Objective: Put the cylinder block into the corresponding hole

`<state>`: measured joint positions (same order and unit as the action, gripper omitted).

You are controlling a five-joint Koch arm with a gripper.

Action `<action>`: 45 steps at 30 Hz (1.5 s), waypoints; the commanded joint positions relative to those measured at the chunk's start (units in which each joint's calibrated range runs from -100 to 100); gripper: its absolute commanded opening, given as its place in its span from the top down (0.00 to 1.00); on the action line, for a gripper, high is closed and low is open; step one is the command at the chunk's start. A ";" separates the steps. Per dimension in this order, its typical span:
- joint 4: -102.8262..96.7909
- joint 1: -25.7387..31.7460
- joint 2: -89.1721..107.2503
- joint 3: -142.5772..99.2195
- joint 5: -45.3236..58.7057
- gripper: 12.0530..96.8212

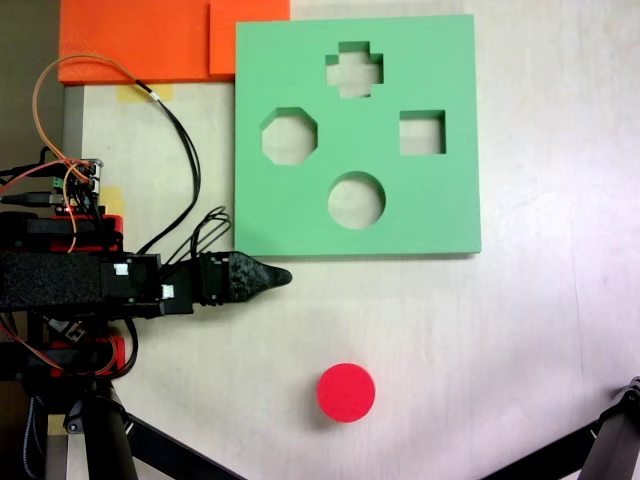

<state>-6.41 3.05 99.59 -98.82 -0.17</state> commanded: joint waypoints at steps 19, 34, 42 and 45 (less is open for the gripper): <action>4.73 0.05 0.41 -1.18 0.20 0.56; -3.46 0.93 0.41 -1.18 -2.64 0.51; -28.01 -1.07 0.41 -1.18 -29.21 0.53; -33.31 -2.05 0.41 -1.18 -37.61 0.53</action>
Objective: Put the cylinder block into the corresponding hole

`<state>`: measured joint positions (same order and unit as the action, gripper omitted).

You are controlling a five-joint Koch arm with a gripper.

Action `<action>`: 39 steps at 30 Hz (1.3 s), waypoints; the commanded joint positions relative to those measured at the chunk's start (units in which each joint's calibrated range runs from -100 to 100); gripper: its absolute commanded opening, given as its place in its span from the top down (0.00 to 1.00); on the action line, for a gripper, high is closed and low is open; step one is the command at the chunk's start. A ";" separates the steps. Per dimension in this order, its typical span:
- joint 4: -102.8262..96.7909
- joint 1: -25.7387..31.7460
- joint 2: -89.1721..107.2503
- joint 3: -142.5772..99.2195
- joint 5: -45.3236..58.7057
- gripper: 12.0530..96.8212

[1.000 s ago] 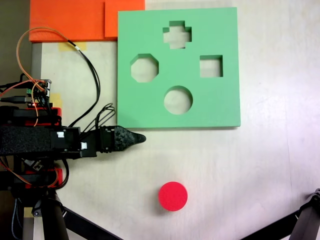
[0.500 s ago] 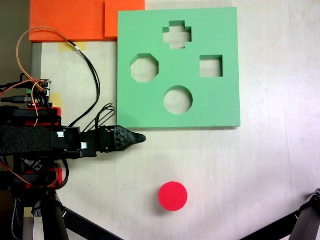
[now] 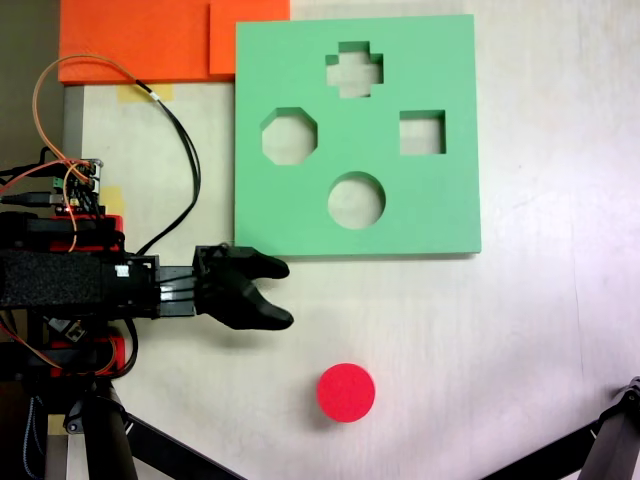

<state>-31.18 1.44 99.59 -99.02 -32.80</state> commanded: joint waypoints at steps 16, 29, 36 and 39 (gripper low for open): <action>-26.84 -6.69 -9.51 0.02 -15.58 0.40; -56.01 -9.52 -46.66 4.70 -15.09 0.04; -68.82 -10.94 -73.61 13.48 -15.58 0.04; -68.82 -11.18 -78.64 17.17 -15.68 0.04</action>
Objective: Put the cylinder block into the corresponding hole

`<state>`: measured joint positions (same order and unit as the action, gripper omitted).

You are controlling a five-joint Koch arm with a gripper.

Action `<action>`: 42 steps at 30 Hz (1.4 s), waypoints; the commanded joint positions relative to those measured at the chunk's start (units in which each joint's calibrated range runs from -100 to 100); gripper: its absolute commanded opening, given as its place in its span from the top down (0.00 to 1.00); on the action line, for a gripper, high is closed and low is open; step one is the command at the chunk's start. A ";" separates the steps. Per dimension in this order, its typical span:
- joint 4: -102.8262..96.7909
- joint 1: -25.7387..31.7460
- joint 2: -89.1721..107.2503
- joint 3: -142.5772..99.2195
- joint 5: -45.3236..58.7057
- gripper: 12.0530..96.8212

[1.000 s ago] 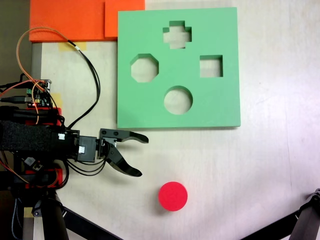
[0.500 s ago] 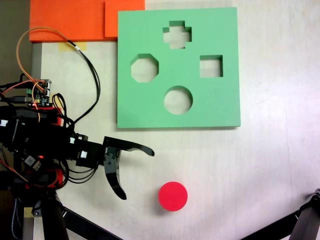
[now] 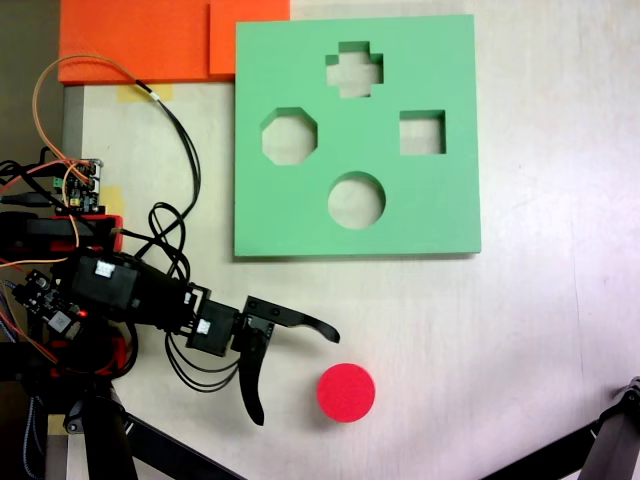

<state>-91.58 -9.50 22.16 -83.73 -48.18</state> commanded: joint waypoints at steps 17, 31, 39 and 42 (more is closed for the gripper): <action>-8.42 -0.73 -24.26 15.44 -0.73 0.27; -8.42 -0.49 -26.07 15.34 -0.73 0.69; -8.42 0.29 -26.63 15.44 -0.73 0.43; -8.42 0.29 -26.77 15.44 -0.78 0.35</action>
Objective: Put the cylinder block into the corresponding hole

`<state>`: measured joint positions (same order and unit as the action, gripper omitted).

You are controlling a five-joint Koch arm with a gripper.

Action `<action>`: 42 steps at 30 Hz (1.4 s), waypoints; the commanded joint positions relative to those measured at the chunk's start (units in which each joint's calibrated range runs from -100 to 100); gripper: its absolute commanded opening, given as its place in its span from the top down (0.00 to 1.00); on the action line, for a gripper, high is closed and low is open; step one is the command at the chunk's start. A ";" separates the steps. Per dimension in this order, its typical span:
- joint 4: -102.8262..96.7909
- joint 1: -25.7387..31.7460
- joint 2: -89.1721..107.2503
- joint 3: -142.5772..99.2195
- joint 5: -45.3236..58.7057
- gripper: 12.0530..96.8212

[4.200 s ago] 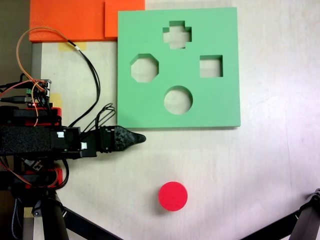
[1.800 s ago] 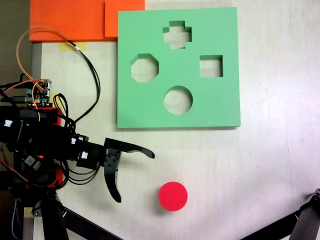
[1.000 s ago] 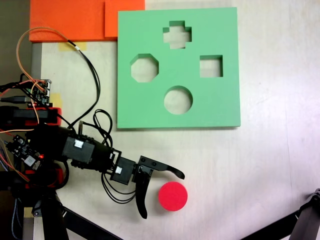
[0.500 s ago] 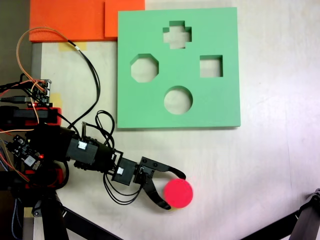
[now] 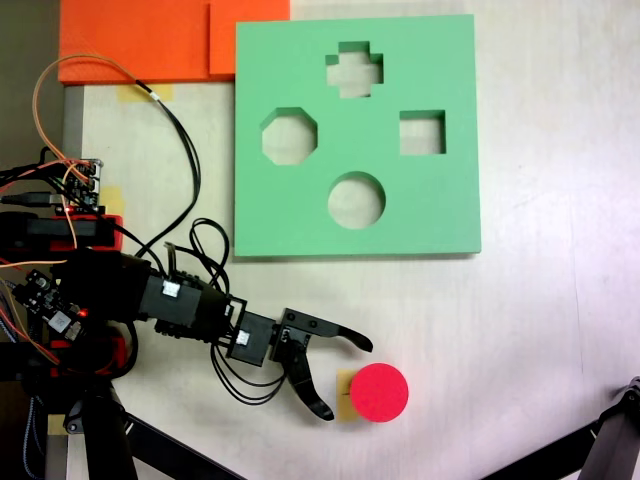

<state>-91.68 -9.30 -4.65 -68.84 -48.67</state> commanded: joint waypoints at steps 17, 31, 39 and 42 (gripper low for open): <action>-8.32 -1.17 -4.43 6.92 -1.42 0.11; -8.32 -1.37 -14.34 24.27 -2.78 0.12; -8.32 -1.37 -21.47 30.95 -2.93 0.22; -8.32 -1.47 -21.61 30.95 -2.93 0.43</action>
<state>-91.68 -10.72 -26.68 -39.83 -51.36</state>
